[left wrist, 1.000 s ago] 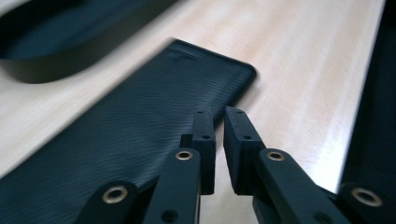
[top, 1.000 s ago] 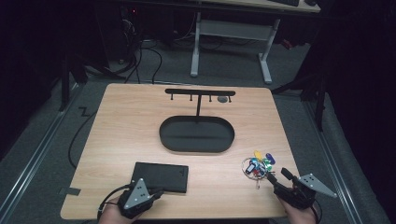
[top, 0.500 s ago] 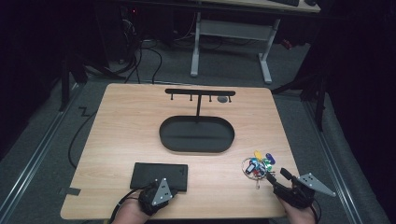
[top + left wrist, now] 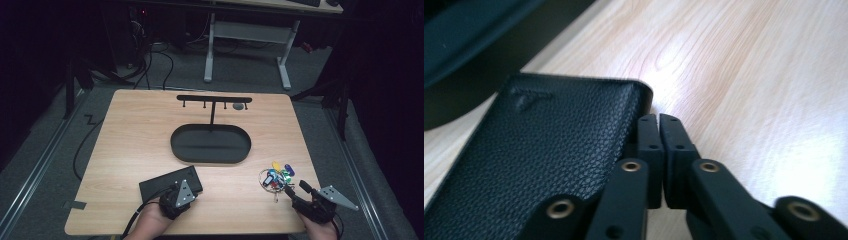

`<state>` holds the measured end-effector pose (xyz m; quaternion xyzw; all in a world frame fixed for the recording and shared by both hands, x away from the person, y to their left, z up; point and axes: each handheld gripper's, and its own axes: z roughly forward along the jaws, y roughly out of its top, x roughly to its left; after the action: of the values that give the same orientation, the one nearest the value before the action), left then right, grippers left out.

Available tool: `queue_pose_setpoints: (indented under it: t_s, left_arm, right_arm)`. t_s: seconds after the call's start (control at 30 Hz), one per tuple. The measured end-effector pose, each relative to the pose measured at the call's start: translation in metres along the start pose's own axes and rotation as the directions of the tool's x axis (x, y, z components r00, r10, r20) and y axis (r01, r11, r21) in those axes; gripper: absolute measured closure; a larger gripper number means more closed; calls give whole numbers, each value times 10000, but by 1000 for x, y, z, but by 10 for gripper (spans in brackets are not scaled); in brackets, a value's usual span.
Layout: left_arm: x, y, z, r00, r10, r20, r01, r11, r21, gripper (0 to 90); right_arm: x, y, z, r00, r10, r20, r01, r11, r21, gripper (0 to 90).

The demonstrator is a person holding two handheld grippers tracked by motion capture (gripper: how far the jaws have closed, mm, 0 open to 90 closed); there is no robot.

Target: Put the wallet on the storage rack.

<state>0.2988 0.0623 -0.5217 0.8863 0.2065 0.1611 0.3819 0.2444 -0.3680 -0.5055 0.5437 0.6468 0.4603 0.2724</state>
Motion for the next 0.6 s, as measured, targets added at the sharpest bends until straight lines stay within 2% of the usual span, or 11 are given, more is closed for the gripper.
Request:
queue_pose_setpoints:
  t_s: [0.07, 0.1, 0.13, 0.17, 0.27, 0.33, 0.4, 0.57, 0.6]
  left_arm:
    - [4, -3, -10, 9995, -171, 259, 184, 9986, -496, 817]
    - [6, -6, -16, 9995, -220, 238, 236, 9974, -680, 800]
    - [6, -6, -16, 9995, -220, 238, 236, 9974, -680, 794]
    - [11, -15, -28, 9994, -223, 271, 249, 9948, -985, 781]
    - [19, -29, -46, 10000, 70, 66, -61, 9917, -1284, 726]
    - [22, -35, -53, 9998, 190, -90, -201, 9898, -1412, 647]
    - [25, -45, -62, 9961, 458, -754, -536, 9931, -1046, 590]
    - [24, -60, -69, 9899, 835, -1145, -925, 9928, -756, 466]
    - [24, -62, -68, 9850, 1104, -1326, -1191, 9911, -597, 443]
  right_arm:
    - [0, 0, -1, 10000, -2, 9, 2, 10000, -11, 352]
    - [-1, 0, -2, 10000, 8, 8, -8, 10000, -22, 352]
    - [-1, 0, -2, 10000, 8, 8, -8, 10000, -22, 352]
    - [-1, 0, -3, 10000, 49, 28, -49, 10000, -42, 352]
    - [-2, 0, -4, 10000, 33, 21, -33, 10000, -57, 352]
    - [-2, 0, -4, 10000, 40, 7, -40, 10000, -63, 352]
    - [-2, 1, -3, 10000, 40, -21, -40, 10000, -81, 352]
    - [0, 1, 0, 9999, -35, -119, 35, 10000, -3, 352]
    - [0, 1, 0, 9999, -53, -124, 53, 10000, 0, 352]
